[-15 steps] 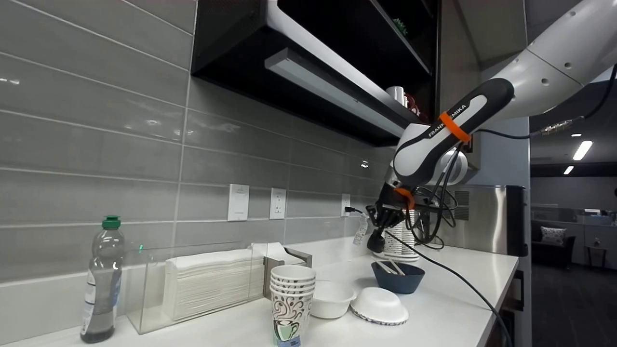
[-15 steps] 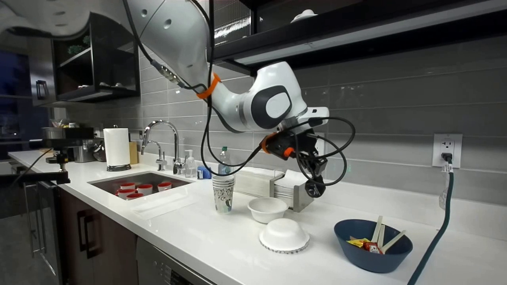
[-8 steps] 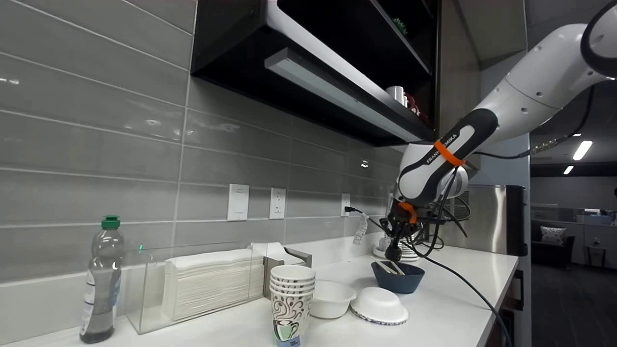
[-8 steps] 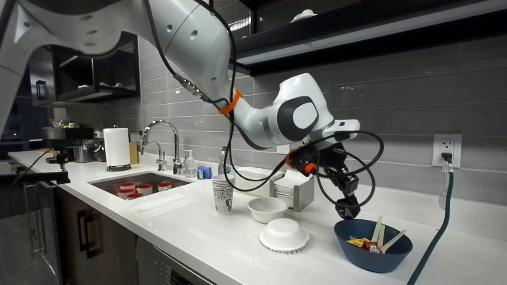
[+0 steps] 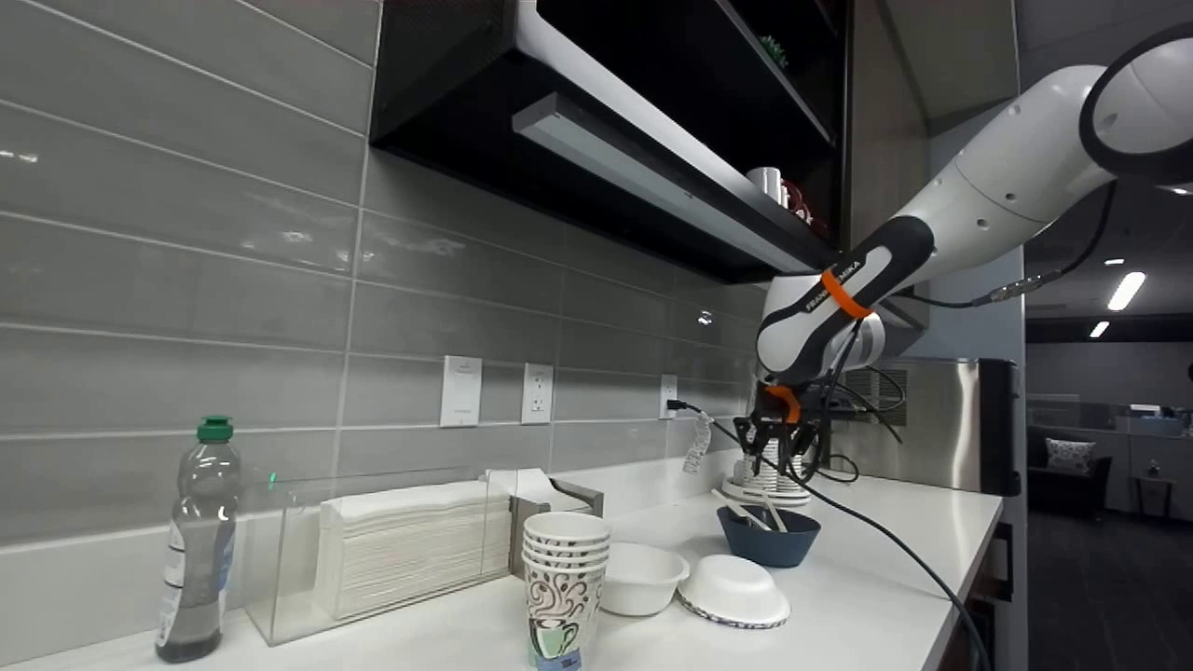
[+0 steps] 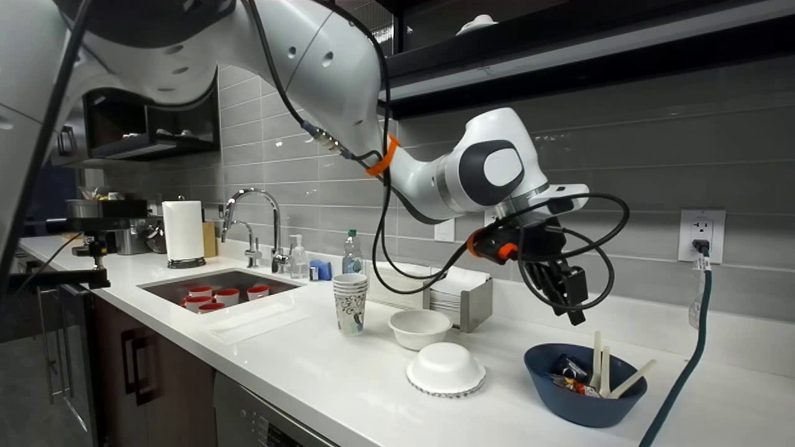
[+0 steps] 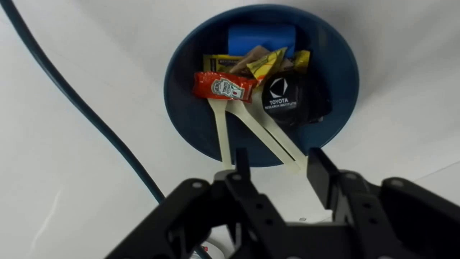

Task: Pick up the round black object from the white bowl and put it in the blue bowl

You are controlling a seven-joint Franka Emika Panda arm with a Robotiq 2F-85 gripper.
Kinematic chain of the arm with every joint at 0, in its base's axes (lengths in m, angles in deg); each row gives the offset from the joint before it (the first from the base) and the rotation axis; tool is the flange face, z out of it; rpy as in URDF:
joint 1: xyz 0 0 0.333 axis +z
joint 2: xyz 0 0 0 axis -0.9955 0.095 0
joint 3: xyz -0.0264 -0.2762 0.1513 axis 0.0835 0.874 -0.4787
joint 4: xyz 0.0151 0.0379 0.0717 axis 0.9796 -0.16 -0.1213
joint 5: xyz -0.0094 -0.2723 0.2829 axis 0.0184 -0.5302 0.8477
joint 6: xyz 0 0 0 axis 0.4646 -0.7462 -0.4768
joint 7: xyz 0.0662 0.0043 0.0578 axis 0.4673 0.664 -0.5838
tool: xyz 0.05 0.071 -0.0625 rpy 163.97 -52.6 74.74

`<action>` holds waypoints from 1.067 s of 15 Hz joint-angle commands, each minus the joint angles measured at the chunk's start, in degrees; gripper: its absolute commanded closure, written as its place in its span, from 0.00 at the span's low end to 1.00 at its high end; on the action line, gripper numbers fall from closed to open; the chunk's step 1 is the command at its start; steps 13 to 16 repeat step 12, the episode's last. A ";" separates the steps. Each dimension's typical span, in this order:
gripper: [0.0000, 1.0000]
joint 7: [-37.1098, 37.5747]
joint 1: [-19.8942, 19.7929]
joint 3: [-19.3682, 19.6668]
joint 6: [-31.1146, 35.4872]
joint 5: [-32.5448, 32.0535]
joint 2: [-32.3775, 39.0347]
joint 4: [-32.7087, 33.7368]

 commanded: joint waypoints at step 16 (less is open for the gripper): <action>0.00 -49.41 -11.11 -7.40 0.51 30.65 -32.69 -26.93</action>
